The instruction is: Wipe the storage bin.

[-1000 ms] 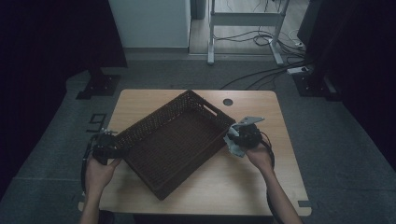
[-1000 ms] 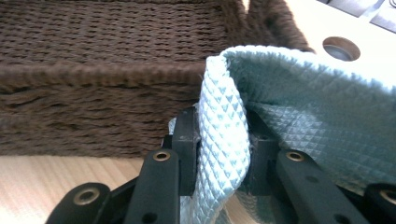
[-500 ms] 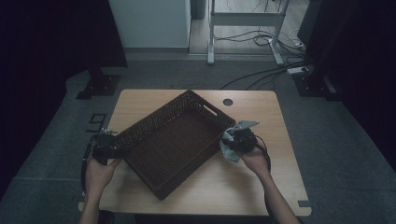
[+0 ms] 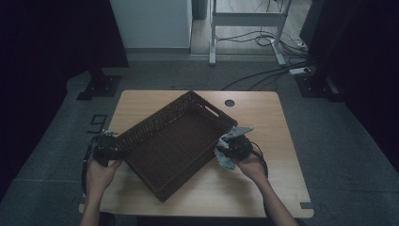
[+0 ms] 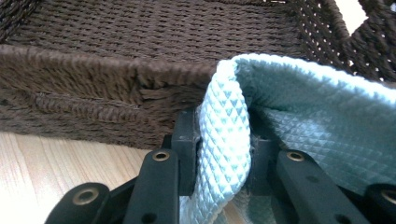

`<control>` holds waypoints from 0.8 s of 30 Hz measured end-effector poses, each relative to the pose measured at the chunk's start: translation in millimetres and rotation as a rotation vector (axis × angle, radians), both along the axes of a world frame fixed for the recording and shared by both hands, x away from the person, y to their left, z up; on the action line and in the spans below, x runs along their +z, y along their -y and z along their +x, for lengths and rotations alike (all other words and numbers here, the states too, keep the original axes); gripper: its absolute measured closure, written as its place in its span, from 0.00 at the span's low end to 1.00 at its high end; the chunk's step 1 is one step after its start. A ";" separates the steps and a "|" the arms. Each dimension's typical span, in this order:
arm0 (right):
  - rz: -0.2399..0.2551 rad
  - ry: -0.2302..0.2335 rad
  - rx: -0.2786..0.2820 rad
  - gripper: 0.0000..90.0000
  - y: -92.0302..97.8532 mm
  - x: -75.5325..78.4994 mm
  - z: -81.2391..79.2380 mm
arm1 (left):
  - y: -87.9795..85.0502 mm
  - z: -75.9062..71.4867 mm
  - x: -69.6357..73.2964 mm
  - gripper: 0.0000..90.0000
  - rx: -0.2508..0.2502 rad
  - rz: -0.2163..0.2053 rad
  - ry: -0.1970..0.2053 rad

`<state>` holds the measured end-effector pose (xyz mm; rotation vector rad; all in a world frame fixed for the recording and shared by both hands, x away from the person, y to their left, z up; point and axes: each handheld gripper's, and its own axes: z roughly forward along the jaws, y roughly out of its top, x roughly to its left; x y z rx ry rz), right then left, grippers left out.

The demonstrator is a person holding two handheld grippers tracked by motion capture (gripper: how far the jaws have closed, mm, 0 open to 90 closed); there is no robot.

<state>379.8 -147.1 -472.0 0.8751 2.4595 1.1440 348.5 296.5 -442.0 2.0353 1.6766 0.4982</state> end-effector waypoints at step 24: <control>0.011 -0.009 0.060 0.77 -16.9 0.9 -22.6 | 0.5 -0.2 0.3 0.39 0.002 0.002 -0.001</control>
